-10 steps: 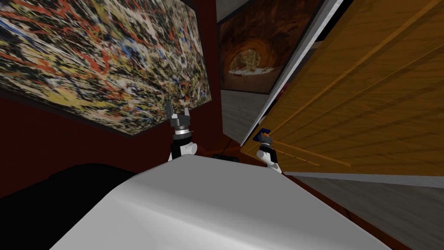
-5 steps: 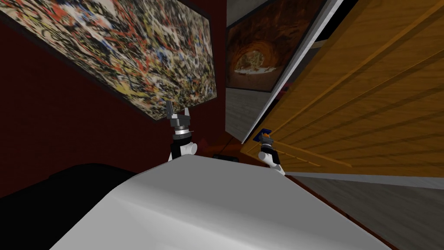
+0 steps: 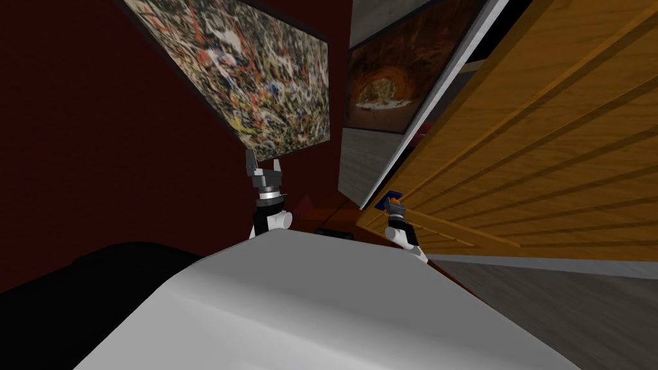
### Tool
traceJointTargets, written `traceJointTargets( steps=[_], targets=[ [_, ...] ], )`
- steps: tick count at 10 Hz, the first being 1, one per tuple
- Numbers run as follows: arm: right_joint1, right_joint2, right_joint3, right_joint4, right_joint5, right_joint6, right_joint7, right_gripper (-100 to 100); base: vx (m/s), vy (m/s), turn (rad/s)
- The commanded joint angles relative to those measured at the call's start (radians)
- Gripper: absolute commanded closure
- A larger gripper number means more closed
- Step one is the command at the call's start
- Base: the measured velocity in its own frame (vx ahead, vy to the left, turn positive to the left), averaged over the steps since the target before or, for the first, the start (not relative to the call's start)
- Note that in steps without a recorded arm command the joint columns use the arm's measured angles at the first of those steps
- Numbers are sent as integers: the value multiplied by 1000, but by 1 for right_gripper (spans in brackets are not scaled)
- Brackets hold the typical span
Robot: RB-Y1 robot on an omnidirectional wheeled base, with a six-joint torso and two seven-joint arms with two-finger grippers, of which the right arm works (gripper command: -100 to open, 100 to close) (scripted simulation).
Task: Pull the door open
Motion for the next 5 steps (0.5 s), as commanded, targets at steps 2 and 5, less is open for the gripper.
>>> traceJointTargets(
  steps=[2, 5],
  targets=[
    [15, -19, 22, -7, 1, -8, -20, 100, -155, -22, 102],
    [36, -51, 50, -24, 2, -23, -50, 100, -263, -45, 161]
  ],
)
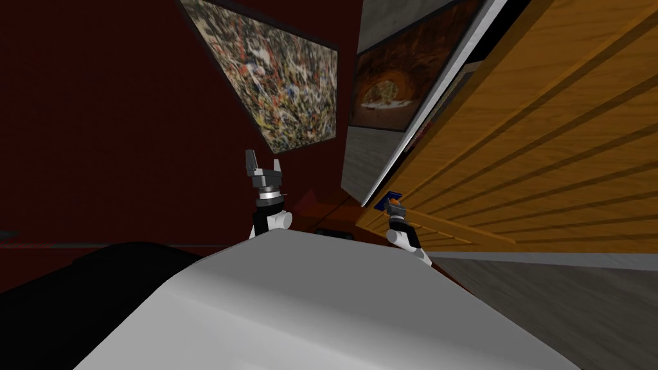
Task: Pull the door open
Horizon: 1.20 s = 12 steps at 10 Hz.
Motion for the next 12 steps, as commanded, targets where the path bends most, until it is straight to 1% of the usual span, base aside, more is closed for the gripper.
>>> traceJointTargets(
  steps=[1, 5, 6, 7, 8, 12],
  targets=[
    [13, -15, 17, -12, 1, -7, -16, 100, -215, -36, 126],
    [38, -53, 50, -31, 2, -25, -51, 100, -215, -56, 115],
    [34, -46, 47, -25, 2, -21, -45, 100, -91, -27, 45],
    [49, -64, 65, -33, 0, -32, -57, 100, -172, -40, 149],
    [55, -73, 72, -37, -1, -38, -63, 100, -221, -47, 209],
    [83, -115, 103, -56, -8, -66, -88, 100, -220, -41, 136]
  ],
)
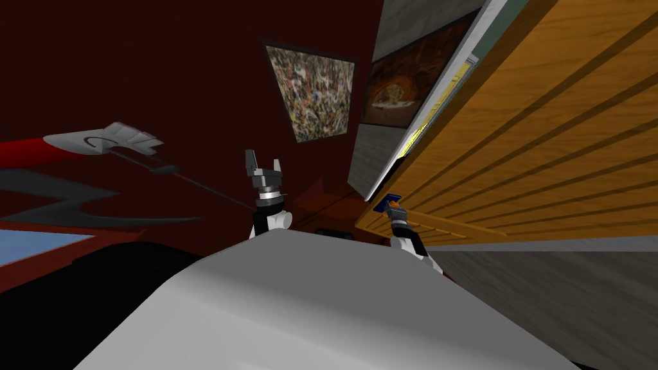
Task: Pull the door open
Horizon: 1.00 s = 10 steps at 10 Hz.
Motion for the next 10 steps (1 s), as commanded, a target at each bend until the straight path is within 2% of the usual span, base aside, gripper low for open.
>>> traceJointTargets(
  steps=[1, 4, 5, 6, 10],
  targets=[
    [11, -14, 15, -11, -2, -11, -9, 100, -213, -65, 132],
    [29, -40, 35, -23, -6, -29, -26, 100, -203, -69, 118],
    [27, -34, 34, -18, -5, -21, -21, 100, -74, -26, 36],
    [35, -49, 47, -20, -2, -31, -35, 100, -126, -24, 130],
    [48, -82, 69, -24, 4, -58, -64, 100, -178, -46, 110]
  ],
)
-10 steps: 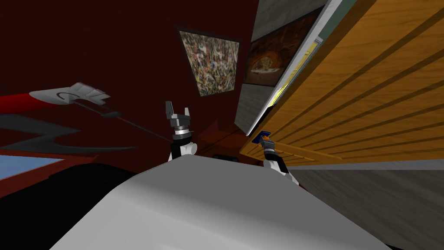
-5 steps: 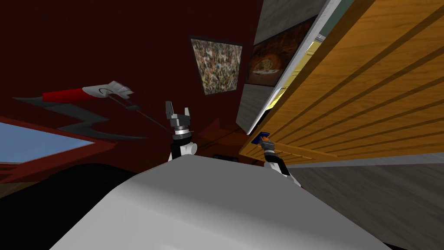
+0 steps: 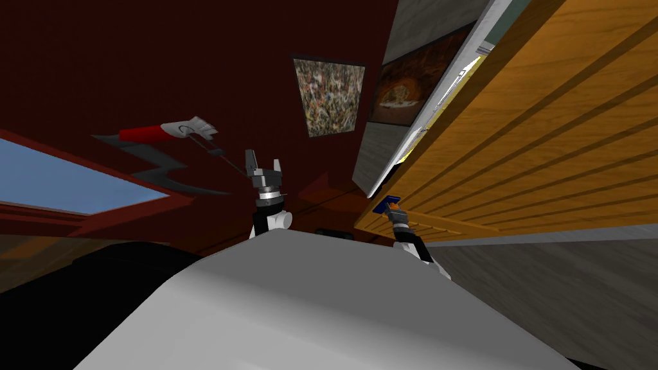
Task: Pull the door open
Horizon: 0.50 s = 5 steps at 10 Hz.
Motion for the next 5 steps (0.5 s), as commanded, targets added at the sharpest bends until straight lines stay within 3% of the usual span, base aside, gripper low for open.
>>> traceJointTargets(
  steps=[1, 5],
  targets=[
    [7, -16, 13, -3, 4, -15, -16, 100, -192, -71, 126],
    [23, -54, 38, -9, 11, -45, -49, 100, -192, -54, 114]
  ],
)
